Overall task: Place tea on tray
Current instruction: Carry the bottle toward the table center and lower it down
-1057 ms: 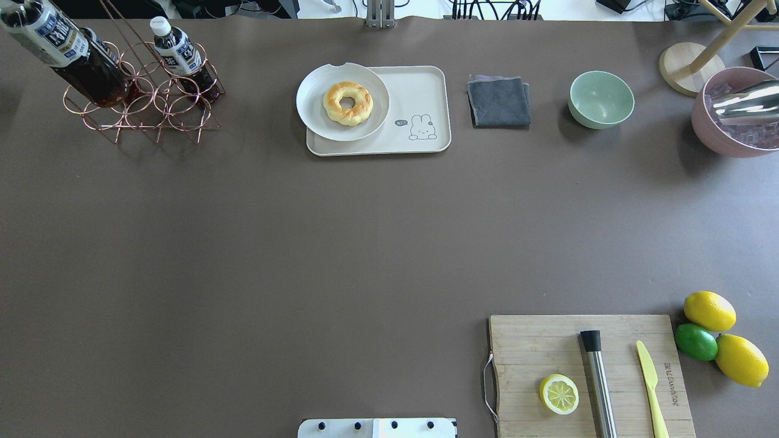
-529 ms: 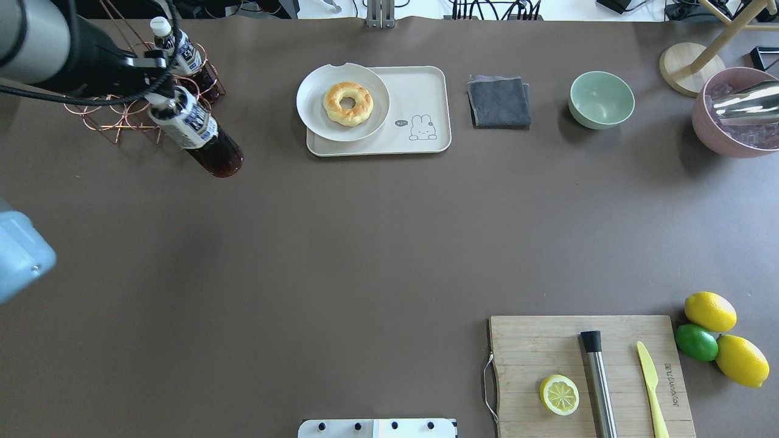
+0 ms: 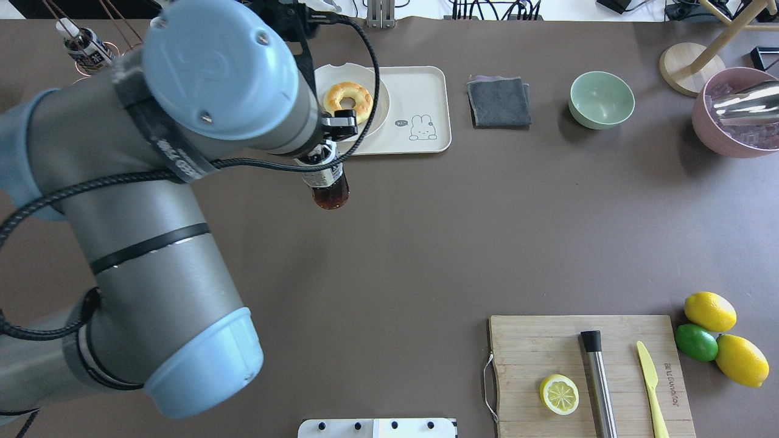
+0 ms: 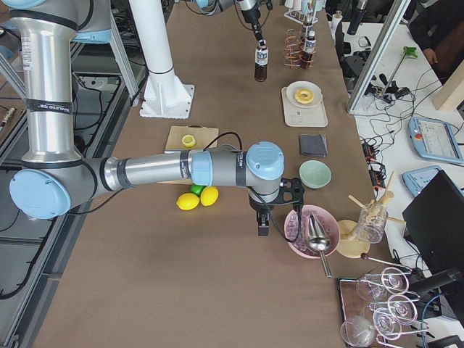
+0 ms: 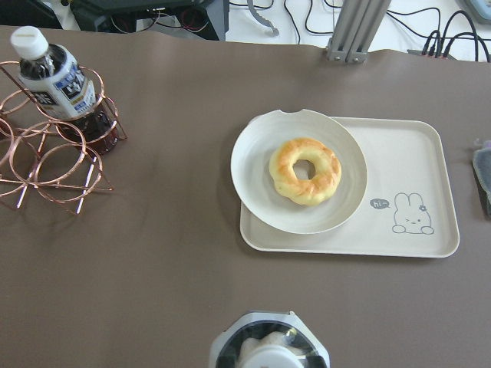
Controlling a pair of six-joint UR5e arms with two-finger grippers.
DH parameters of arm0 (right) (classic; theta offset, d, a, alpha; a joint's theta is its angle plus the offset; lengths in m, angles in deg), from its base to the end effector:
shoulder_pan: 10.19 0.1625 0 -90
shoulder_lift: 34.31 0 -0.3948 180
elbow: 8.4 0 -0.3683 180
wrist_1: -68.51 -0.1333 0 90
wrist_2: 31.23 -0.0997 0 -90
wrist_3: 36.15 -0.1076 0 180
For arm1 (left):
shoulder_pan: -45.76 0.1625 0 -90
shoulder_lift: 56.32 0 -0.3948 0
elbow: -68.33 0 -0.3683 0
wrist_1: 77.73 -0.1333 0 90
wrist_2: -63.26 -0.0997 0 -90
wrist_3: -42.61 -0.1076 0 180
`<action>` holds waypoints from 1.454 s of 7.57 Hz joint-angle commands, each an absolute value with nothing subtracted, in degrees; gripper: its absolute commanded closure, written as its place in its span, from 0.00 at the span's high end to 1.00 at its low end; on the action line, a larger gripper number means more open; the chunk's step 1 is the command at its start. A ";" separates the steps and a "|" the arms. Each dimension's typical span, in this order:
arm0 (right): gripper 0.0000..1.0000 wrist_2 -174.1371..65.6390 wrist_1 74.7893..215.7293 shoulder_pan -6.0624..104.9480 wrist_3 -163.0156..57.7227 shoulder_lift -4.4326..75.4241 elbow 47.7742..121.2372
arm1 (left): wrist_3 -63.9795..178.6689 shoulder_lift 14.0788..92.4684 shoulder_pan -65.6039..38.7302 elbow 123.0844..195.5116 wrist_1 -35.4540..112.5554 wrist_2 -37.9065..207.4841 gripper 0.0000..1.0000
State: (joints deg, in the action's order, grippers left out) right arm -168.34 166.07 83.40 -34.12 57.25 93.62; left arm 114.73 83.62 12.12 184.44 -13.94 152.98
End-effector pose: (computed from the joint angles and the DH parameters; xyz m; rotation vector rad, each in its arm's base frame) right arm 0.0828 -0.4504 0.5584 0.0880 -0.8187 0.0049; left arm 0.3733 -0.4092 0.0523 0.3833 0.7838 -0.2596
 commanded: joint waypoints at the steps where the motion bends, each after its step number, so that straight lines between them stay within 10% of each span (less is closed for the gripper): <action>1: 1.00 -168.51 166.07 83.41 -34.12 57.45 93.55 | 118.64 90.17 20.07 176.72 -13.13 147.73 0.00; 11: 1.00 -168.51 166.07 83.41 -34.12 57.45 93.29 | 117.94 88.36 23.43 171.69 -6.81 145.61 0.00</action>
